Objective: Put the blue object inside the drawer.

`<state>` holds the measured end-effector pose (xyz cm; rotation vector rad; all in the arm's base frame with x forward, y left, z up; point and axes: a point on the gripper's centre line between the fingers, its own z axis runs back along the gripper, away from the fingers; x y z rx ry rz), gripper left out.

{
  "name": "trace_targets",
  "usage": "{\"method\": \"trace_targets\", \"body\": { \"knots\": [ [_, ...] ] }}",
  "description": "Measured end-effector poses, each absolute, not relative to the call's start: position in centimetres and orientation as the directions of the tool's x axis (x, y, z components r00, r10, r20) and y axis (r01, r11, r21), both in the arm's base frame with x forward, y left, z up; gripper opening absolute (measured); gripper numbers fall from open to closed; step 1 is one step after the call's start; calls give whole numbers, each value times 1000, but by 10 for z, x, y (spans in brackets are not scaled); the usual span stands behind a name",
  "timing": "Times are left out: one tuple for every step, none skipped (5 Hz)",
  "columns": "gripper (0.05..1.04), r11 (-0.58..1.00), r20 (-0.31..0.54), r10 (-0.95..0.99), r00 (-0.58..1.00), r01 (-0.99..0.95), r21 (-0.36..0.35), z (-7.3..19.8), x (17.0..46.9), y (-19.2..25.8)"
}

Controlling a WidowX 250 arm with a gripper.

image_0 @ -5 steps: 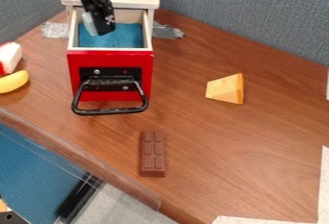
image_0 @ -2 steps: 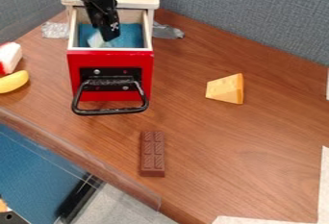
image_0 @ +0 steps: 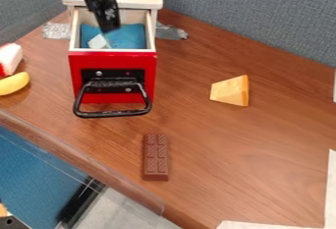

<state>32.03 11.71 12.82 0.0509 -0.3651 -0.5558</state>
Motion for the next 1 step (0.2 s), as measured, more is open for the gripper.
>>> {"method": "trace_targets", "body": {
  "knots": [
    [1003, 831, 294, -556, 777, 530, 169, 148, 297, 120]
  ]
}}
